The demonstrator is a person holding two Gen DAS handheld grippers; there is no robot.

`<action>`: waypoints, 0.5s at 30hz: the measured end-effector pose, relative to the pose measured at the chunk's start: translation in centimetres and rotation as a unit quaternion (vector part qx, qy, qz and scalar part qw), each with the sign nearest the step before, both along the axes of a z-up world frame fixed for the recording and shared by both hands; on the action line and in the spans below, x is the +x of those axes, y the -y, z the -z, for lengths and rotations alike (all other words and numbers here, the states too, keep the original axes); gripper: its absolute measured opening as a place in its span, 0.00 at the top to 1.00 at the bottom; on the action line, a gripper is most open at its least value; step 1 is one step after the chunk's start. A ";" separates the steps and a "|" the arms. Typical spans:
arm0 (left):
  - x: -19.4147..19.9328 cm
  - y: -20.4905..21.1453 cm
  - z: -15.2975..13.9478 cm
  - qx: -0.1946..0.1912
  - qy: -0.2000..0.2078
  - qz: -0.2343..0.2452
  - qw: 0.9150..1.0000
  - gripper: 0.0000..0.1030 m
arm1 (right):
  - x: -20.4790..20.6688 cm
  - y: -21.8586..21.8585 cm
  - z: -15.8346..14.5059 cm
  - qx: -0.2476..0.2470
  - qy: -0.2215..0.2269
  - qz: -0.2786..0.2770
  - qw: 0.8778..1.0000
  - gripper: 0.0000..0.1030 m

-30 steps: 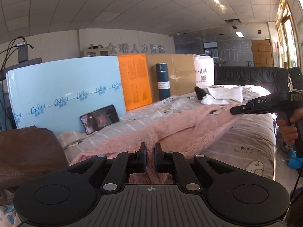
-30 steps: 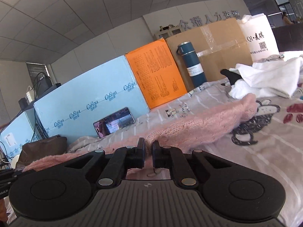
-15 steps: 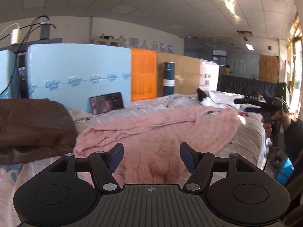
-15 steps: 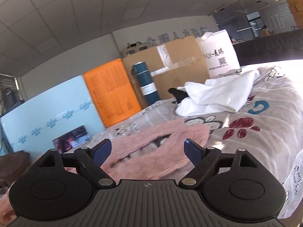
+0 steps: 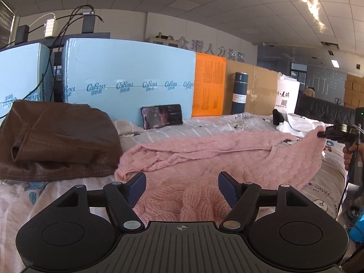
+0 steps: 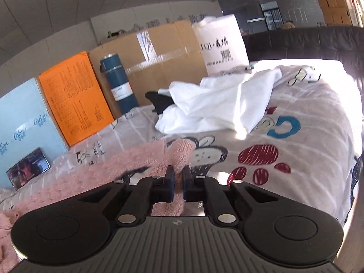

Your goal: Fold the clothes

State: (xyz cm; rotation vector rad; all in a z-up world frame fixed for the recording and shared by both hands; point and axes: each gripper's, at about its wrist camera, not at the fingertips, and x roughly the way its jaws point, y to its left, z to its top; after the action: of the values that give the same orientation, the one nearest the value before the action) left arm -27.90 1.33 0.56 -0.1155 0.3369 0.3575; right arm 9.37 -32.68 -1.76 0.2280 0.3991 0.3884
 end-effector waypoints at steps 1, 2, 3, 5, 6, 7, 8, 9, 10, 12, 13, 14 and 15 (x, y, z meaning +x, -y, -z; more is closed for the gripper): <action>0.2 0.0 0.0 0.001 0.000 0.003 1.000 0.30 | -0.6 0.3 -0.7 -0.008 0.022 0.008 1.000 0.94; 0.5 0.0 0.0 0.002 -0.001 0.005 1.000 0.30 | -0.7 0.5 -1.0 -0.017 0.030 0.011 0.999 0.94; 0.8 0.0 0.1 0.004 -0.002 0.006 1.000 0.30 | -0.8 0.6 -1.1 -0.026 0.032 0.011 0.999 0.94; 1.2 0.2 0.2 0.011 -0.010 0.003 1.000 0.30 | -0.3 0.5 -0.2 -0.045 0.018 0.014 0.999 0.94; 1.3 0.3 0.2 0.014 -0.013 0.002 1.000 0.30 | -0.1 0.4 0.4 -0.055 0.010 0.015 0.998 0.94; 1.2 0.4 0.3 0.018 -0.018 0.002 1.000 0.30 | 0.2 0.4 0.9 -0.066 0.001 0.017 0.998 0.94; 1.1 0.5 0.3 0.021 -0.020 0.001 1.000 0.30 | 0.5 0.3 1.7 -0.077 -0.010 0.022 0.997 0.93; 1.0 0.6 0.4 0.023 -0.023 0.000 0.999 0.30 | 0.8 0.3 2.2 -0.085 -0.020 0.029 0.996 0.89; 0.8 0.5 0.5 0.024 -0.027 -0.001 0.999 0.30 | 0.8 0.4 2.2 -0.088 -0.021 0.041 0.995 0.83; 0.8 0.4 0.8 0.023 -0.047 -0.005 0.999 0.30 | 0.6 0.4 1.9 -0.095 -0.016 0.069 0.993 0.55; 0.9 0.4 1.0 0.025 -0.062 -0.005 0.998 0.30 | -0.2 -0.1 1.4 -0.109 0.006 0.084 0.990 0.49; 1.1 0.5 1.3 0.029 -0.078 -0.007 0.996 0.29 | -1.2 -0.6 0.8 -0.122 0.036 0.089 0.988 0.43; 1.3 0.5 1.7 0.033 -0.099 -0.010 0.995 0.29 | -2.1 -1.2 0.2 -0.121 0.054 0.068 0.989 0.36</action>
State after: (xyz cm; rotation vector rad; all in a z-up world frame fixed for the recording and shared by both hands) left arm -26.57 0.87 -1.09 -0.0183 0.5187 0.4005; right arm 7.30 -31.49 -1.93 -0.0028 0.3181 0.2142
